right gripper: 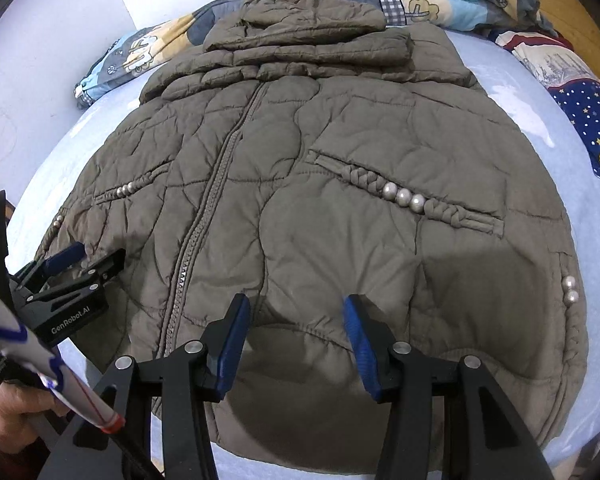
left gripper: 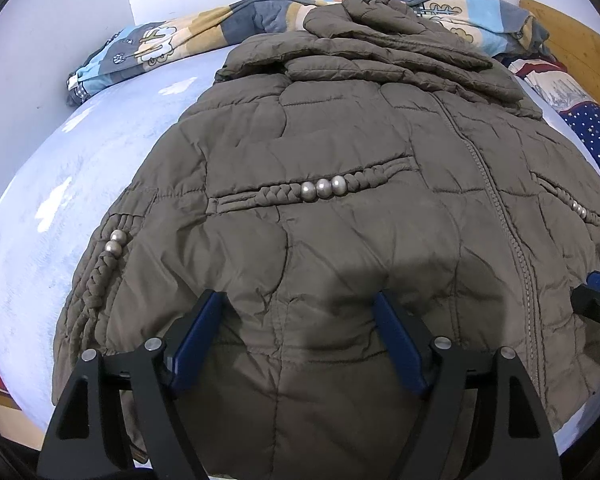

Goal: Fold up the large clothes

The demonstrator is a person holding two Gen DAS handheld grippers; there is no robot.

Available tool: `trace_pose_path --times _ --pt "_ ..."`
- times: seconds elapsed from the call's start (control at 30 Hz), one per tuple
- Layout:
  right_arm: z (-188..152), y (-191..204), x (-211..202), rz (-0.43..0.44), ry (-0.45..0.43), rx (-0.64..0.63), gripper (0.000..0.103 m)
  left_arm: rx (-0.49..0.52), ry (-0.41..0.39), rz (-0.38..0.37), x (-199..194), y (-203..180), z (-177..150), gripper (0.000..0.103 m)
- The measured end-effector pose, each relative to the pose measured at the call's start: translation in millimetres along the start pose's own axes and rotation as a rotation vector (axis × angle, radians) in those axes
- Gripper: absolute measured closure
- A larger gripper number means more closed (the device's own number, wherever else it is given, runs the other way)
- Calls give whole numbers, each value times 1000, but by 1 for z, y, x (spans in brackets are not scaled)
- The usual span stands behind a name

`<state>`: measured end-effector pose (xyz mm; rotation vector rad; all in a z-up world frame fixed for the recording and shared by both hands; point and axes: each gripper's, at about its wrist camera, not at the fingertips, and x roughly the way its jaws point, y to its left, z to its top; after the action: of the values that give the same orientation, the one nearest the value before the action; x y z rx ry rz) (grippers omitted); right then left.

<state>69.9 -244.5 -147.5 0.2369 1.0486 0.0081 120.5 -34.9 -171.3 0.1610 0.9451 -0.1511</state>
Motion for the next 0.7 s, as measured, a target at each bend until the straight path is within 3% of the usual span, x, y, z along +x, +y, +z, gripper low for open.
trace_pose_path --times 0.7 --pt "-18 -5 0 -35 -36 -20 46 47 -80 17 0 -2 -13 19"
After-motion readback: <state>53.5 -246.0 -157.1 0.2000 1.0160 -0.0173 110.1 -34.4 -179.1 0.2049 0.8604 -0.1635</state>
